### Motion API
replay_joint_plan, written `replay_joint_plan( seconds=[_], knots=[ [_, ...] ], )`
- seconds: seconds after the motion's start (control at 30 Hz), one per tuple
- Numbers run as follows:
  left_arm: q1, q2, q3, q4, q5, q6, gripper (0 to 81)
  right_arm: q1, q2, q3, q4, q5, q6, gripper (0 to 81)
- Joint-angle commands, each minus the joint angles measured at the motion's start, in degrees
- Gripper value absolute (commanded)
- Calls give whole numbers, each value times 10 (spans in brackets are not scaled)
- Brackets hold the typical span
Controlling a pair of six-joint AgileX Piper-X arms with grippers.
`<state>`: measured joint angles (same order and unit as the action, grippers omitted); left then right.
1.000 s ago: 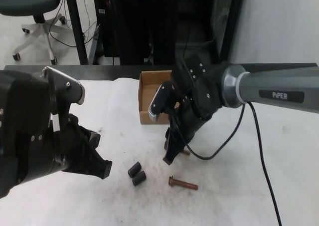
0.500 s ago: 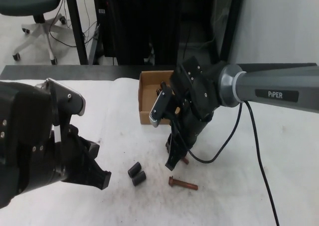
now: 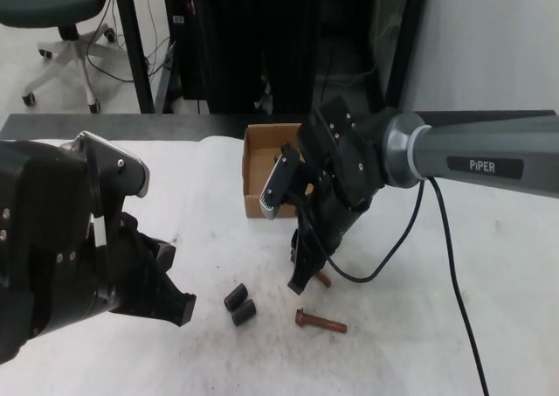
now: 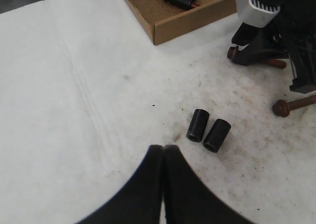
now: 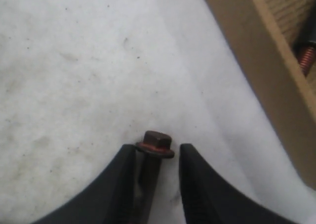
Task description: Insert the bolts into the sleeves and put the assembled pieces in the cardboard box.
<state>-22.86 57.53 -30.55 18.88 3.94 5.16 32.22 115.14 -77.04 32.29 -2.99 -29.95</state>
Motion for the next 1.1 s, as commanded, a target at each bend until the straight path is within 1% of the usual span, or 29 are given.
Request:
replay_joint_plan(
  seconds=[0.0, 0.3, 0.53, 0.57, 0.63, 0.73, 0.77, 0.87, 0.97, 1.07],
  knots=[
    [-1, -4, 0, -7, -2, -2, 3, -2, -2, -2, 14, -3, -9, 291],
    [-1, -4, 0, -7, -2, -2, 3, -3, -2, -2, 18, -3, -32, 291],
    [-1, -4, 0, -7, -2, -2, 3, -3, -2, 1, -4, -3, -32, 283],
    [-1, -4, 0, -7, -2, -2, 3, -3, -2, 1, -4, -3, -32, 263],
    [-1, -4, 0, -7, -2, -2, 3, -3, 0, 1, -4, -3, -32, 197],
    [-1, -4, 0, -7, -2, -2, 3, -3, 5, 1, 1, -3, -32, 38],
    [-1, -4, 0, -7, -2, -2, 3, -3, 6, 1, 7, -3, -33, 3],
    [-1, -4, 0, -7, -2, -2, 3, -3, 6, 1, 19, -2, -37, 8],
    [-1, -4, 0, -7, -2, -2, 3, -3, 5, 1, 19, 22, -37, 8],
    [-1, -4, 0, -7, -2, -2, 3, -3, -1, 0, 19, 22, -37, 8]
  ],
)
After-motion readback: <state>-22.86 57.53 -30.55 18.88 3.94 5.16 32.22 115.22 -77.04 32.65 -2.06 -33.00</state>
